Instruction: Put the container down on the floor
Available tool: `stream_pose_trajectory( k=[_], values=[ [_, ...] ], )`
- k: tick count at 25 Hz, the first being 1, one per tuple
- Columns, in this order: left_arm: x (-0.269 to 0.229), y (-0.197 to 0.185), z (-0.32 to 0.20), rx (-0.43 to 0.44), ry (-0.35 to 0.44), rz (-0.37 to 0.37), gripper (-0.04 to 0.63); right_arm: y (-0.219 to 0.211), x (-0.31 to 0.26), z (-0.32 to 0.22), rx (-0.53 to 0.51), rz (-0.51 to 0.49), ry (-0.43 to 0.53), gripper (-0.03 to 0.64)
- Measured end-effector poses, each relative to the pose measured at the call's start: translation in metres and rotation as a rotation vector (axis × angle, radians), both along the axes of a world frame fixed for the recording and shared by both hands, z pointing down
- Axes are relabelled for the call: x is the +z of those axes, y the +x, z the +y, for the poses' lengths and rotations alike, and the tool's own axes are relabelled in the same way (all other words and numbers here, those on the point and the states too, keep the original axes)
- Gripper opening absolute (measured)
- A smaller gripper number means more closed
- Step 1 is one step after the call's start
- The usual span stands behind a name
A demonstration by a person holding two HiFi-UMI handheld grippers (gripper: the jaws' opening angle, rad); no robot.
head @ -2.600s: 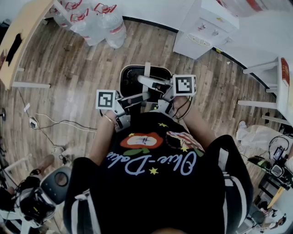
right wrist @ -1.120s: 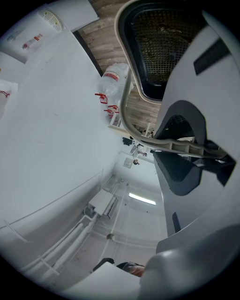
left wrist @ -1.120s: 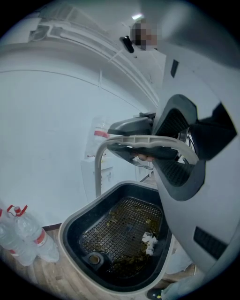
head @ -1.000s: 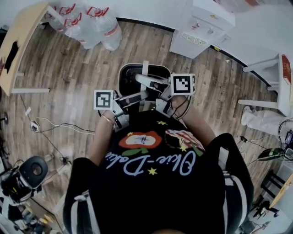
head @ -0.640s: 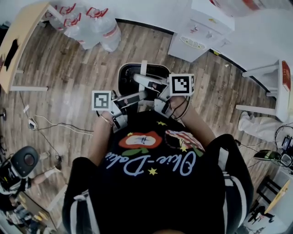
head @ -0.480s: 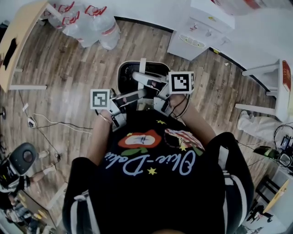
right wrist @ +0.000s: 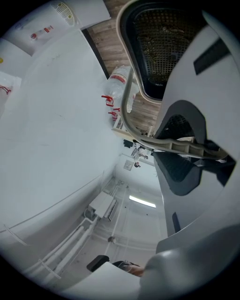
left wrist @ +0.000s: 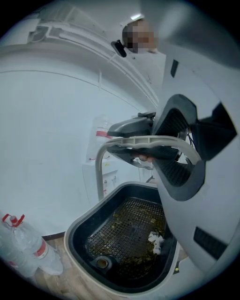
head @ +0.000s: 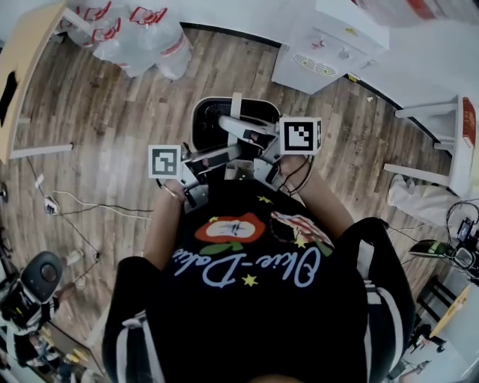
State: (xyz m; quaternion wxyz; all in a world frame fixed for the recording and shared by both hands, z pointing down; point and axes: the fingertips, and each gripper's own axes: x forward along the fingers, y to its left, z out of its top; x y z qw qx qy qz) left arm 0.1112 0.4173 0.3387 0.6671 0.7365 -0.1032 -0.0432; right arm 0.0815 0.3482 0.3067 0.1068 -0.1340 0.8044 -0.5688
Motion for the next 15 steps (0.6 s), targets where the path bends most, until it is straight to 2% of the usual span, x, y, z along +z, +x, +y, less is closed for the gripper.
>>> stream_pose_trajectory(
  k=[5, 15],
  values=[
    [-0.001, -0.014, -0.043, 0.020, -0.016, 0.002, 0.129, -0.013, 0.005, -0.044, 0.033, 0.027, -0.023, 0.063],
    [-0.010, -0.052, -0.105, 0.060, -0.004, -0.006, 0.121, -0.050, -0.008, -0.108, 0.072, 0.046, -0.010, 0.063]
  ],
)
